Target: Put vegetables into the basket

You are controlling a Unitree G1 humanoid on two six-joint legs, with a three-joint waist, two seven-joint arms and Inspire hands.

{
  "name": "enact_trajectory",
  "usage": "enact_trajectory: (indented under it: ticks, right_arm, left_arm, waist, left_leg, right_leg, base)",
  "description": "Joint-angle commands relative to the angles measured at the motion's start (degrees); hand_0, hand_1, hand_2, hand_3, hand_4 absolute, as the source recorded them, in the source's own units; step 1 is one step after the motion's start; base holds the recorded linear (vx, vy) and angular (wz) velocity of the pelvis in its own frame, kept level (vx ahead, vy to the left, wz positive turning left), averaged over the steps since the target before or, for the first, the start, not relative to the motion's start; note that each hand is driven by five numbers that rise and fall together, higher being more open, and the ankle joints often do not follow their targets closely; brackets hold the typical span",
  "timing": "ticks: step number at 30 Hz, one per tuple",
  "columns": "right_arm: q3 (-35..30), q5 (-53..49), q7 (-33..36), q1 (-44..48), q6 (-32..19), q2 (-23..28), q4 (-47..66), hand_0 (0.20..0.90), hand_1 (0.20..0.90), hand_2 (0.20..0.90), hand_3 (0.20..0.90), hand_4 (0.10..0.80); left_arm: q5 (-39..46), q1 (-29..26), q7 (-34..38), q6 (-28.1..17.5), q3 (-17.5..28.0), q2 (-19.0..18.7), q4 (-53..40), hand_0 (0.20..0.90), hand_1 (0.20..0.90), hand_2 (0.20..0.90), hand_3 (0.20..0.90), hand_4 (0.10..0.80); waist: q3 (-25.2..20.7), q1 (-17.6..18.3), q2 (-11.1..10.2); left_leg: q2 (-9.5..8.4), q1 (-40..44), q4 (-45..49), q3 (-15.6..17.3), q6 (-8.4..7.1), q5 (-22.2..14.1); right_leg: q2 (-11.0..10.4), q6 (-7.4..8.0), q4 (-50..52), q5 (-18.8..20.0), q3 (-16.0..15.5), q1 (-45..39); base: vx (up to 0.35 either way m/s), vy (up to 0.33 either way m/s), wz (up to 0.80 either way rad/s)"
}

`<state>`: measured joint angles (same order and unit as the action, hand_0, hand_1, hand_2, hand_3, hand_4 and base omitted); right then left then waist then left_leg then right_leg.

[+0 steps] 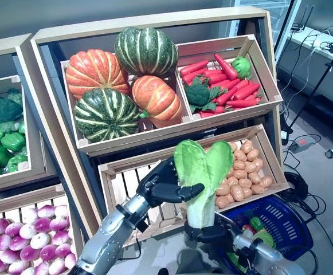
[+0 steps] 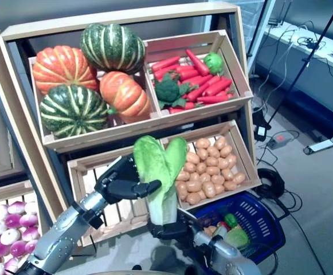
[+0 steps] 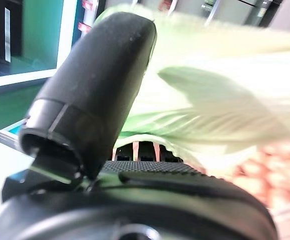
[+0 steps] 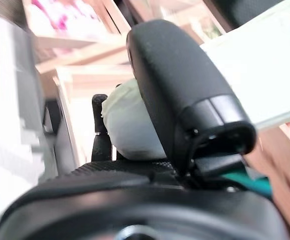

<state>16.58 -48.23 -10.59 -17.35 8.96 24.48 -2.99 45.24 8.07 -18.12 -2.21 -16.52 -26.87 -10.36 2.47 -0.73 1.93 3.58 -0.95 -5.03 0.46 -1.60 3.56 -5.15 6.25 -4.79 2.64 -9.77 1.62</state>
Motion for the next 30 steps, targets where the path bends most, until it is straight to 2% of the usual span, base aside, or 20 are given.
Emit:
enact_trajectory:
  ticks: [1,7,12,16,19,22,25,28,30]
  right_arm:
    - [-14.2,-8.5,9.8,9.0,-18.0,-1.4,0.5,0.3,0.3,0.3,0.3,0.4]
    - [-18.8,-15.9,15.7,15.3,-30.0,-4.1,-4.7,0.3,0.3,0.3,0.3,0.4]
    - [-21.9,-18.6,22.1,18.9,-39.0,-5.6,-7.5,0.3,0.3,0.3,0.3,0.4]
    - [-25.2,-27.0,21.9,22.7,-45.2,-6.1,-12.4,0.3,0.3,0.3,0.3,0.4]
    - [-26.8,-32.5,22.2,25.9,-47.0,-6.6,-15.5,0.3,0.3,0.3,0.3,0.4]
    - [-26.5,-35.2,22.1,28.6,-47.2,-6.9,-19.3,0.3,0.3,0.3,0.3,0.4]
    - [-24.6,-32.7,25.7,32.7,-49.1,-6.4,-22.9,0.3,0.3,0.3,0.3,0.4]
    - [-22.9,-32.7,27.2,37.4,-47.8,-5.8,-26.6,0.3,0.3,0.3,0.3,0.4]
    - [-22.2,-36.2,24.9,42.0,-44.7,-4.4,-33.0,0.3,0.3,0.3,0.3,0.4]
  left_arm:
    - [1.0,-5.6,3.3,-9.7,10.1,-1.9,-1.8,0.9,0.9,0.9,0.9,0.8]
    - [-0.4,-11.1,7.0,-11.3,8.3,-1.0,0.3,0.9,0.9,0.9,0.9,0.8]
    - [-1.2,-13.7,6.5,-12.7,6.3,-0.3,0.8,0.9,0.9,0.9,0.9,0.8]
    - [-1.4,-17.2,7.0,-15.3,4.8,-0.1,1.8,0.9,0.9,0.9,0.9,0.8]
    - [-1.5,-20.5,8.4,-16.6,3.5,0.3,2.9,0.9,0.9,0.9,0.9,0.8]
    - [3.2,-22.4,7.3,-17.8,2.3,1.9,3.1,0.9,0.9,0.9,0.9,0.8]
    - [3.7,-23.9,7.8,-19.3,0.3,3.5,3.3,0.9,0.9,0.9,0.9,0.8]
    - [6.1,-25.6,6.1,-21.0,-0.8,5.0,4.0,0.9,0.9,0.9,0.9,0.8]
    - [6.3,-27.3,3.1,-22.8,-1.4,6.4,3.9,0.9,0.9,0.9,0.9,0.8]
  waist:
    - [5.5,0.9,-2.3]
    - [13.6,1.6,-1.5]
    - [19.1,1.7,-0.8]
    - [22.7,1.5,-0.6]
    - [25.4,1.3,-0.5]
    - [27.3,0.8,0.1]
    - [27.3,0.3,0.6]
    - [27.3,-0.4,0.8]
    - [27.3,-1.1,1.2]
  left_leg:
    - [-1.76,-3.4,0.0,0.8,0.82,-0.8]
    - [-1.91,-8.8,1.6,1.4,0.71,1.0]
    - [-1.81,-14.7,5.7,1.9,0.17,1.6]
    - [-1.94,-20.1,9.7,1.5,-0.79,1.5]
    - [-2.24,-24.4,12.7,0.8,-1.47,1.6]
    - [-2.7,-27.5,13.9,0.5,-1.62,1.9]
    - [-3.42,-31.4,15.0,0.4,-1.46,2.0]
    - [-4.28,-34.5,15.9,-0.1,-1.36,2.2]
    - [-4.72,-36.7,17.1,-0.1,-1.27,1.7]
  right_leg:
    - [-0.6,-0.95,2.6,0.7,1.4,2.7]
    - [0.3,-1.89,6.6,0.3,1.5,8.3]
    - [1.4,-2.93,10.6,-0.3,0.9,13.4]
    - [1.9,-3.53,12.6,-0.8,0.2,16.6]
    - [1.6,-3.59,14.2,-0.7,-0.3,19.5]
    - [1.2,-3.74,14.8,-0.4,-0.7,21.9]
    - [0.9,-3.97,15.5,0.2,-1.3,25.8]
    - [0.6,-4.05,16.4,0.5,-1.3,29.1]
    - [0.1,-4.06,17.9,0.1,-1.3,32.0]
  base:
    - [-0.301,-0.022,-0.05]
    - [-0.208,-0.025,-0.01]
    - [-0.177,0.002,-0.06]
    - [-0.195,-0.026,-0.01]
    - [-0.191,-0.031,0.02]
    - [-0.148,-0.023,-0.01]
    - [-0.118,-0.035,-0.02]
    - [-0.078,-0.016,0.03]
    - [-0.052,-0.01,0.13]
